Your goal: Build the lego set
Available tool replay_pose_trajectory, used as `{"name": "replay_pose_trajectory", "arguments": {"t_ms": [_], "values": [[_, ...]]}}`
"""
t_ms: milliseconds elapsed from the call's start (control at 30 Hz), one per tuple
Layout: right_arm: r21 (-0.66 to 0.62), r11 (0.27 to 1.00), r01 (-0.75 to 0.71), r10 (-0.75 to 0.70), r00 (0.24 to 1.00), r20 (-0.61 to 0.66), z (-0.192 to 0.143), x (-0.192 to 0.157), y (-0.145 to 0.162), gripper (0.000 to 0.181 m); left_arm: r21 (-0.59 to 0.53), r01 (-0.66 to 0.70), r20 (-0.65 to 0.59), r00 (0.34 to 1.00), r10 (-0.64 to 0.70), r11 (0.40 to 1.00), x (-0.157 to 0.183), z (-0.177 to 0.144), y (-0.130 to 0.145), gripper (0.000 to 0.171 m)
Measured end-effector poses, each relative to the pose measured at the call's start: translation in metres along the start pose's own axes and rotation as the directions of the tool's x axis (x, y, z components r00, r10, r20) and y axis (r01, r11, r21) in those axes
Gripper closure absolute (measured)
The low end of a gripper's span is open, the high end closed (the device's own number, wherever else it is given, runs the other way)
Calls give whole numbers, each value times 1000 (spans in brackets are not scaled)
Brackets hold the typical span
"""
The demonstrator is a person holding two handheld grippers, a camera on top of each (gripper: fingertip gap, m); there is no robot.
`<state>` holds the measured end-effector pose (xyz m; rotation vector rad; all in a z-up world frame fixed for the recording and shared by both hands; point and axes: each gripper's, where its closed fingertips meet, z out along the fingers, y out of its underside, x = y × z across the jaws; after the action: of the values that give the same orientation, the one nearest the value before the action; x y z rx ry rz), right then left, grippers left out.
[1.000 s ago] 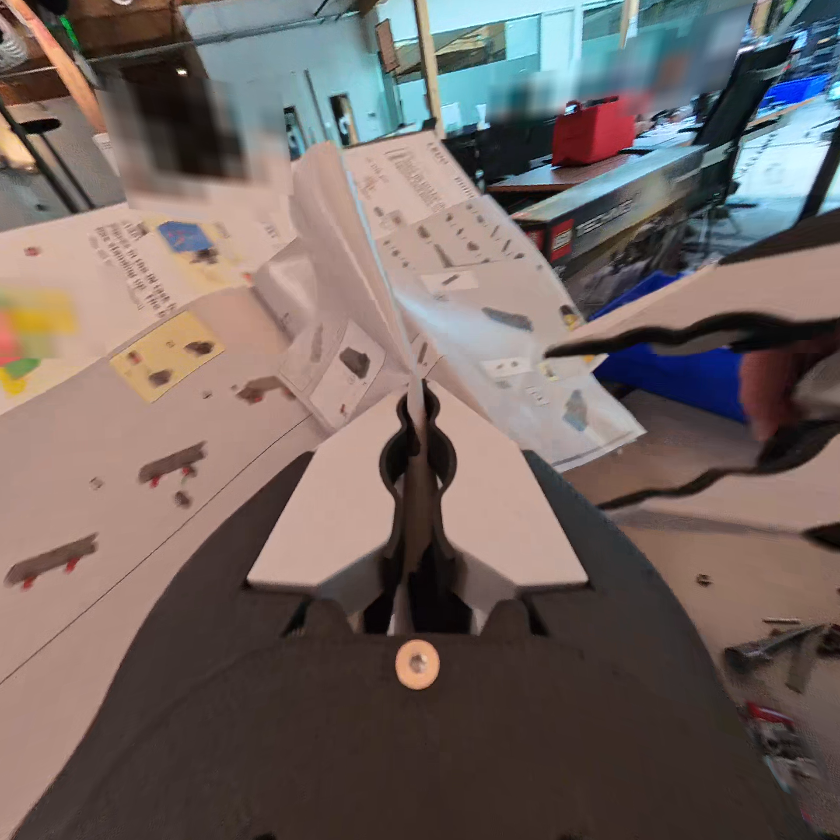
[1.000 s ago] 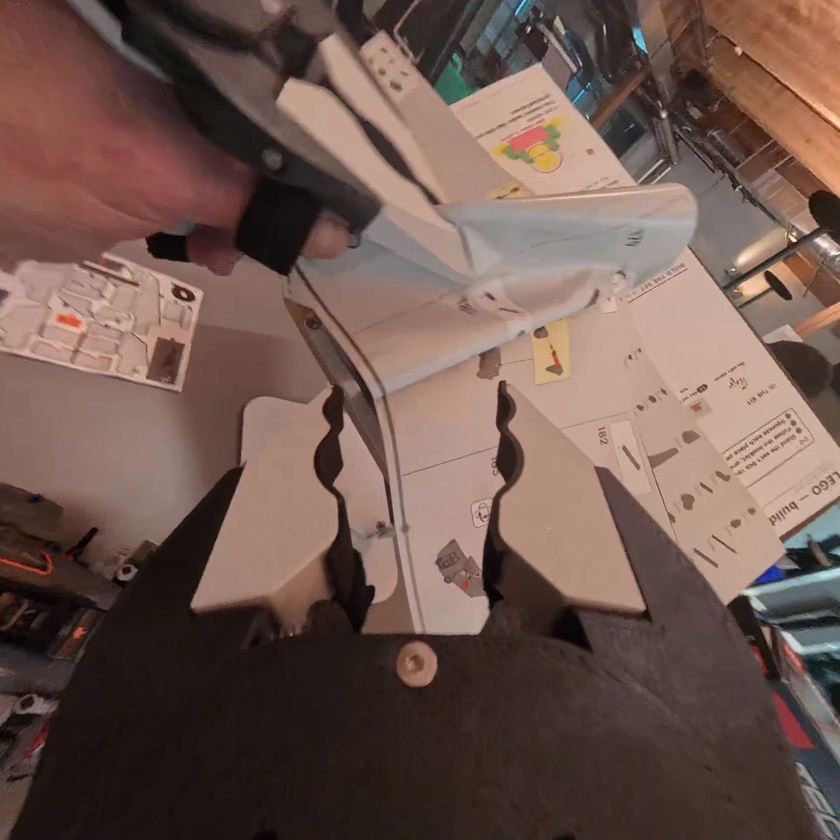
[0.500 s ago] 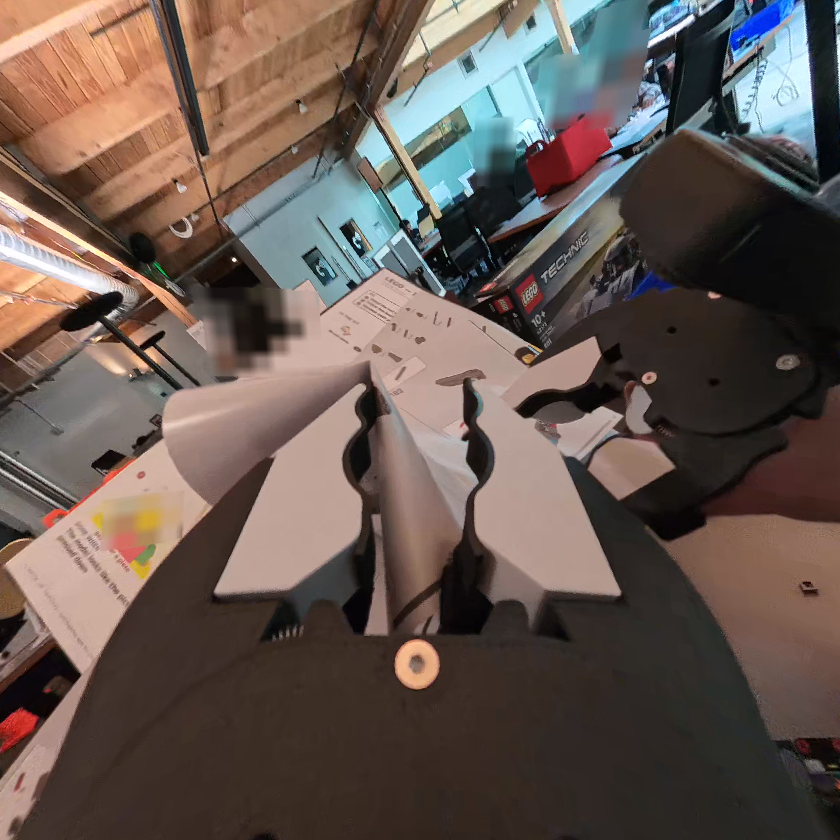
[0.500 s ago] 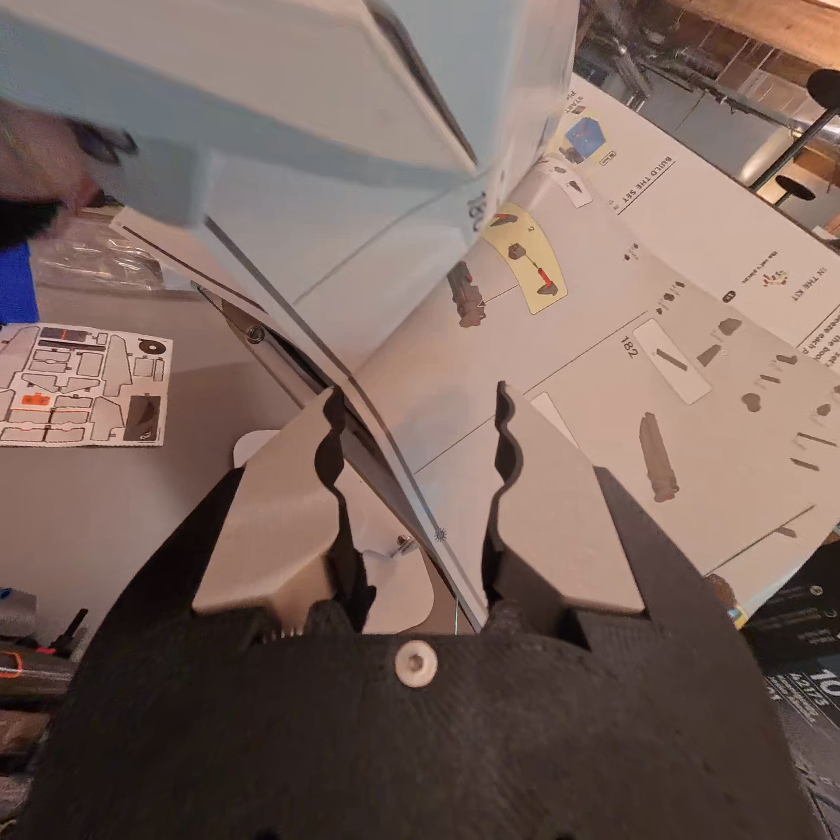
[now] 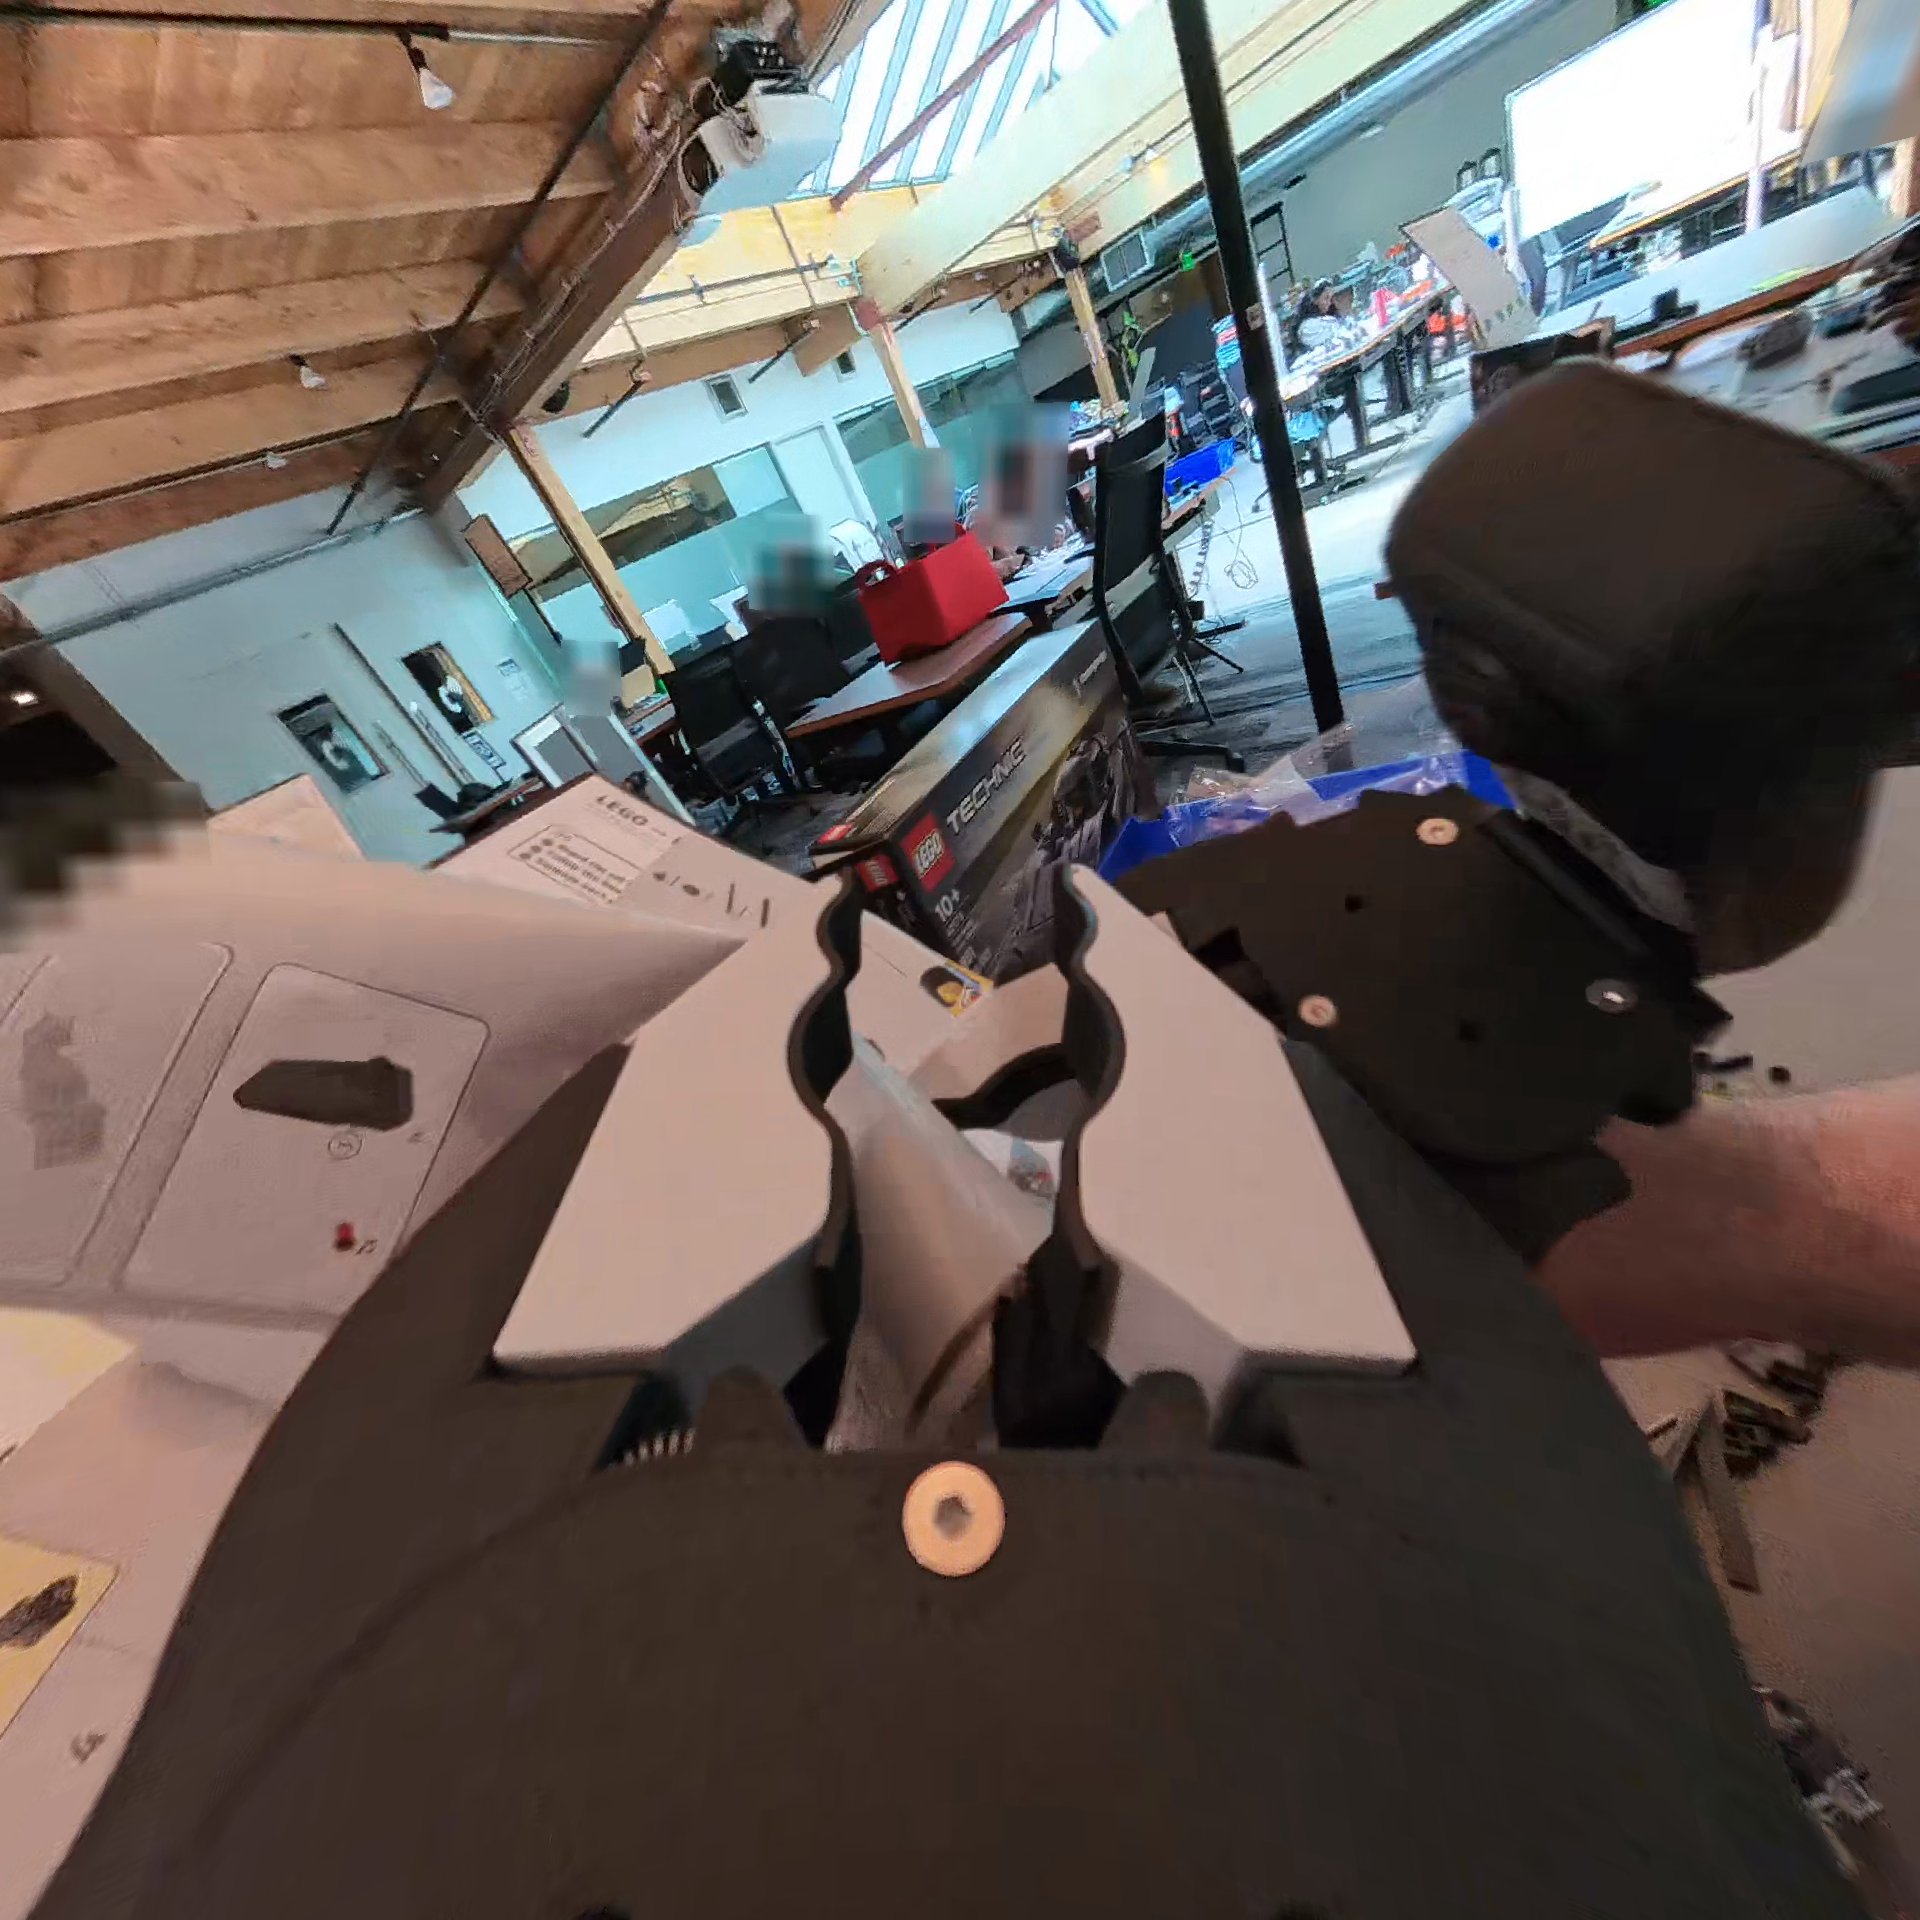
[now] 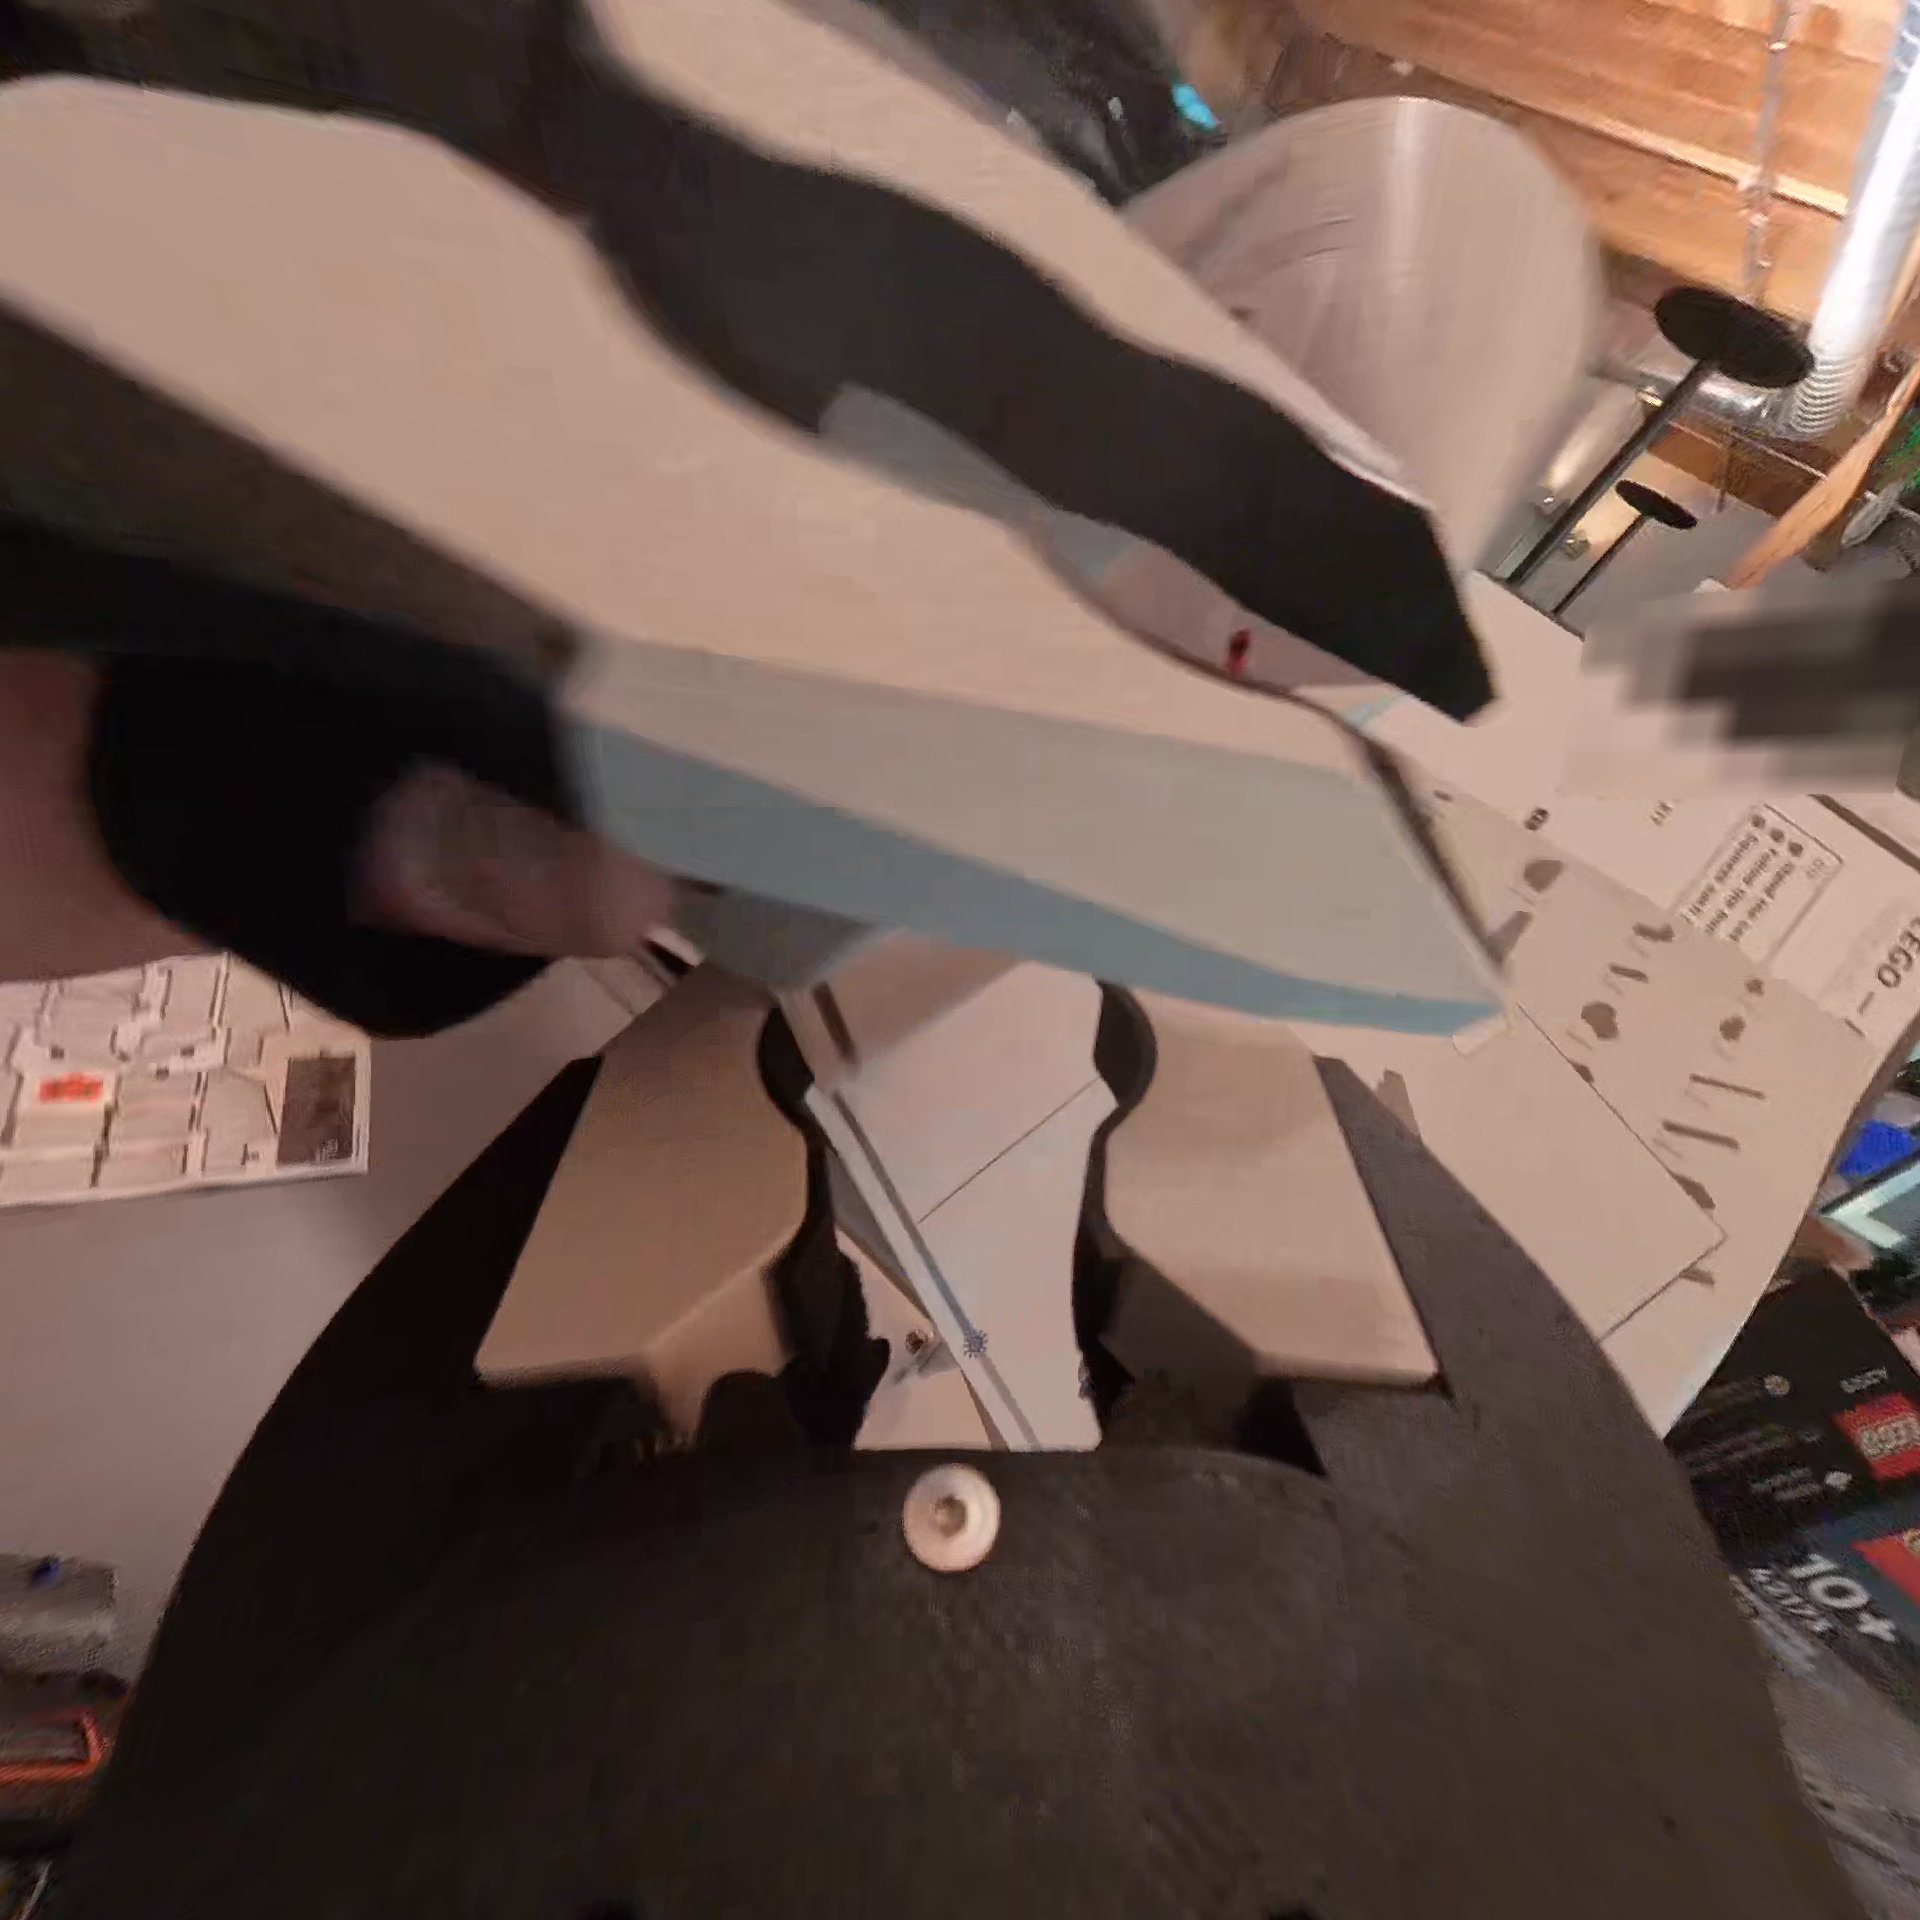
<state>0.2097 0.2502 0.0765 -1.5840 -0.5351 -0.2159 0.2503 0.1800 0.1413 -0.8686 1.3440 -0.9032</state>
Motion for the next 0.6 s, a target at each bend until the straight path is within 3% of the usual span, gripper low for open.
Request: {"name": "replay_pose_trajectory", "arguments": {"t_ms": [100,200,267,367,500,600], "values": [[69,985,-158,160,987,-23,-10,29,3,154,39,-37,56,998,35,999,-3,-21,-10,135],[84,957,-278,282,958,-48,-19,56,17,151,86,-49,185,982,32,995,-27,-68,-4,138],[67,948,-311,317,943,-106,-23,77,33,149,-9,18,339,941,-14,1000,-66,-99,30,133],[35,930,-365,364,911,-191,-27,109,61,139,-174,196,584,809,-59,965,-126,-153,101,120],[-81,926,-368,337,905,-260,-28,124,98,132,-206,380,681,717,-147,902,-157,-186,158,94],[-137,941,-310,263,922,-285,-27,122,109,132,-256,412,679,721,-141,874,-158,-179,178,91]]}}
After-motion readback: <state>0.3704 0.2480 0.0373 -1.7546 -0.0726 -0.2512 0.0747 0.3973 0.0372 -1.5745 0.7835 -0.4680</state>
